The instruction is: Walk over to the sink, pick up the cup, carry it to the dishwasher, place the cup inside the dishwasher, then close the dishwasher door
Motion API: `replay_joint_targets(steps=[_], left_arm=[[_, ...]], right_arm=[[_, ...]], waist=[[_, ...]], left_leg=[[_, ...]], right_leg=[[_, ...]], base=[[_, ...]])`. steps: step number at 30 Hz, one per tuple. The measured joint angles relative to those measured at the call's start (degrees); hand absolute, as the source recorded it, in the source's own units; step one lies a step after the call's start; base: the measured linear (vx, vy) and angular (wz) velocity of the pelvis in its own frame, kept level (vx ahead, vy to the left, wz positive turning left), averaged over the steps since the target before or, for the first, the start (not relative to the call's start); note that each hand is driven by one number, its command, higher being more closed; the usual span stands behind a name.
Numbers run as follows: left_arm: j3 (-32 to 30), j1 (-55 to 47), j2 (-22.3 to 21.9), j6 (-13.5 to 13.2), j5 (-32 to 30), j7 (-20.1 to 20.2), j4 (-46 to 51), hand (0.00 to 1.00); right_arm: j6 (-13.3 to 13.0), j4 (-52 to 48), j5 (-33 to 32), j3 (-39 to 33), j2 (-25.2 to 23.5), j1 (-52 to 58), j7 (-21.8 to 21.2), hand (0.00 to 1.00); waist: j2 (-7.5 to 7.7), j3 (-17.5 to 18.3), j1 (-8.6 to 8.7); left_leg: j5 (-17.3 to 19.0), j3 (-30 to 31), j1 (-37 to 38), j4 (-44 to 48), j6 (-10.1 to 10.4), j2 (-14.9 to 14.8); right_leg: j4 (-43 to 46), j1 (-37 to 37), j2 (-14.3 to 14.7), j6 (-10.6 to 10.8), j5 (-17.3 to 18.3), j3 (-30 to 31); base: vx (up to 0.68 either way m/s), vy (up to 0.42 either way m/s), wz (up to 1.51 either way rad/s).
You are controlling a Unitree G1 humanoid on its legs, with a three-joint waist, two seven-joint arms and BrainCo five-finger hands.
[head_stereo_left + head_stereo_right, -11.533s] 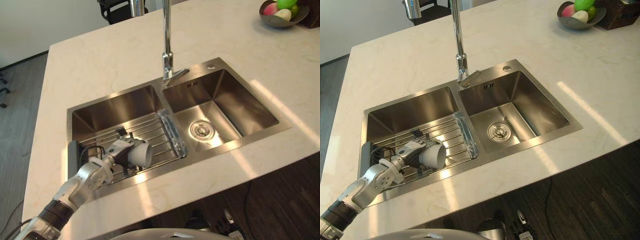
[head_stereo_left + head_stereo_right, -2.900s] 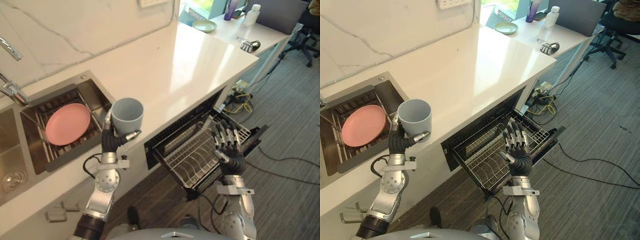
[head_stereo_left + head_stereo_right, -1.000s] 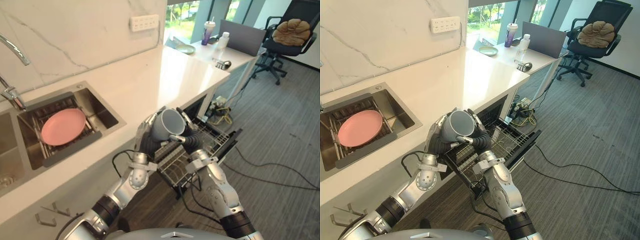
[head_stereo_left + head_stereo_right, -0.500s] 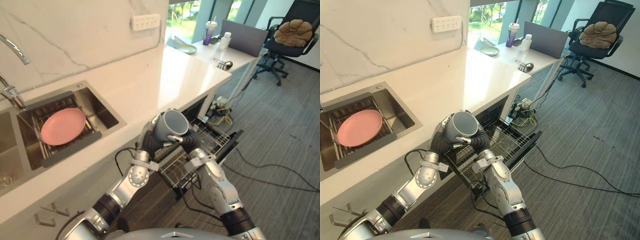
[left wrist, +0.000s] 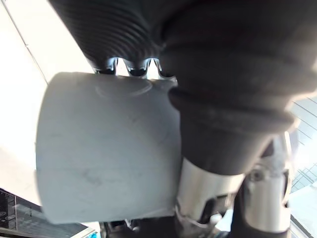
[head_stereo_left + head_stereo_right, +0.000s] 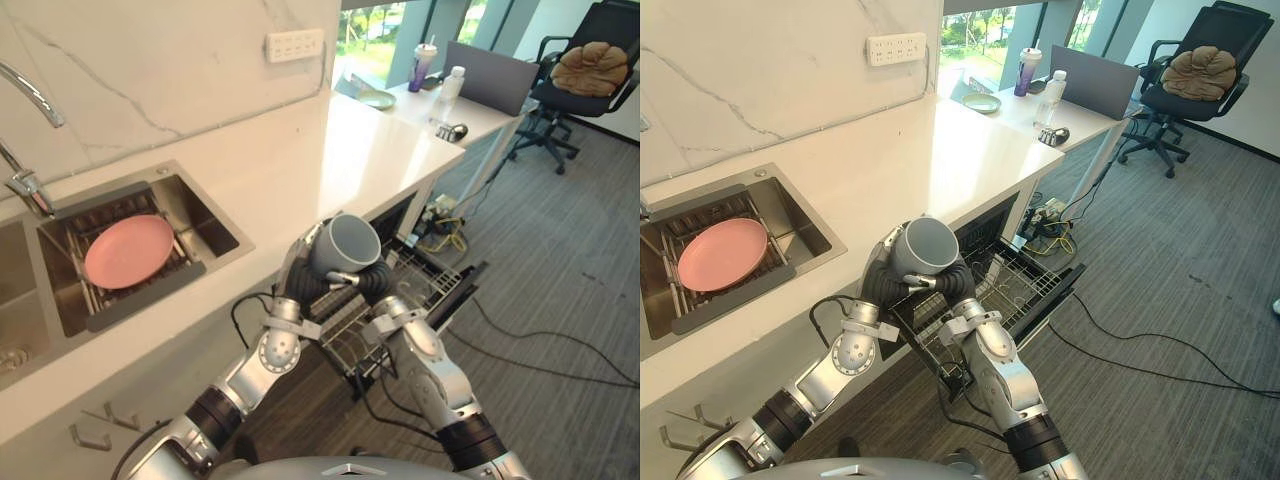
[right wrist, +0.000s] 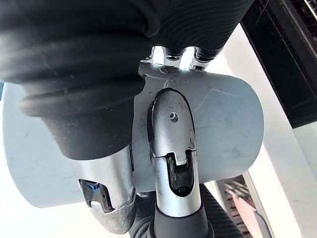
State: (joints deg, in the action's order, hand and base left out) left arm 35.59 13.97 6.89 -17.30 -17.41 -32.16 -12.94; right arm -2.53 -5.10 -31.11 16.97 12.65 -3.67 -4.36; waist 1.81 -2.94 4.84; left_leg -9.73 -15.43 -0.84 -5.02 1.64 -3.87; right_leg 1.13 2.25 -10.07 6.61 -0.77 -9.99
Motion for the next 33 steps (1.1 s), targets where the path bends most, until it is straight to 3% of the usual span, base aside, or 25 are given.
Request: replay_joint_targets(steps=[1,9,18,19,21,25,28,33], left_arm=[[0.12,0.00,0.01,0.13,0.46,0.00,0.38,1.00],[0.04,0.03,0.03,1.68,1.64,-0.16,0.91,1.00],[0.25,0.03,0.05,1.47,1.52,-1.27,1.16,1.00],[0.25,0.03,0.12,1.35,1.51,-1.33,1.16,0.00],[0.25,0.03,0.40,1.14,1.51,-1.49,1.16,0.00],[0.48,0.02,1.60,-0.30,0.89,-2.28,1.28,0.00],[0.41,0.03,1.67,-0.41,0.89,-2.87,2.54,0.00],[0.50,0.03,1.61,-0.40,-0.28,-4.20,2.53,0.00]], right_arm=[[-0.87,0.05,0.01,0.30,-0.19,-0.01,0.36,1.00],[-3.92,1.77,-0.29,1.72,-1.06,-0.22,2.57,1.00],[-4.99,1.96,-5.12,3.28,-1.08,-0.37,2.54,1.00],[-5.15,2.00,-5.18,3.39,-1.08,-0.40,2.54,1.00],[-5.58,2.35,-5.89,3.79,-1.07,-0.72,2.54,1.00],[-9.13,4.17,-7.67,5.10,-1.10,-4.64,5.03,1.00],[-12.26,3.81,-6.27,6.90,-1.20,-5.07,8.09,1.00],[-15.01,3.80,0.63,7.49,-2.25,-5.07,13.87,1.00]], waist=[[0.00,0.00,-0.03],[0.24,0.16,-0.22],[0.27,0.19,-1.52],[0.25,0.20,-1.70],[0.25,0.20,-1.75],[0.16,0.18,-1.69],[-0.02,0.15,-1.87],[-1.01,0.09,-1.82]], left_leg=[[0.00,0.01,0.00,0.00,0.00,0.00],[-0.03,0.22,0.11,0.00,0.02,-0.04],[-0.34,1.35,0.13,0.01,0.45,-0.41],[-0.39,1.40,0.06,0.01,0.52,-0.57],[-0.46,1.46,0.00,0.01,0.60,-0.75],[-0.45,1.50,-0.10,0.02,0.60,-1.09],[-0.42,1.82,-0.06,0.02,0.55,-1.25],[-0.41,1.75,-0.09,0.02,0.61,-1.34]], right_leg=[[-0.03,0.02,0.00,0.00,-0.01,-0.02],[-0.73,0.57,0.12,0.07,-0.39,-0.24],[-0.79,1.19,0.33,-0.02,-0.44,-1.18],[-0.82,1.19,0.46,-0.07,-0.47,-1.31],[-0.91,1.19,0.60,-0.19,-0.56,-1.39],[-1.44,1.29,1.03,-0.60,-0.88,-1.33],[-1.65,1.64,1.25,-0.61,-0.89,-1.60],[-1.81,1.62,1.36,-0.59,-0.88,-1.56]], base=[[0.00,0.000,0.00],[0.00,0.000,0.00],[0.00,-0.001,0.04],[-0.01,-0.014,0.06],[0.00,0.000,0.00],[0.00,-0.003,-0.01],[0.00,-0.009,0.03],[0.00,0.000,0.00]])
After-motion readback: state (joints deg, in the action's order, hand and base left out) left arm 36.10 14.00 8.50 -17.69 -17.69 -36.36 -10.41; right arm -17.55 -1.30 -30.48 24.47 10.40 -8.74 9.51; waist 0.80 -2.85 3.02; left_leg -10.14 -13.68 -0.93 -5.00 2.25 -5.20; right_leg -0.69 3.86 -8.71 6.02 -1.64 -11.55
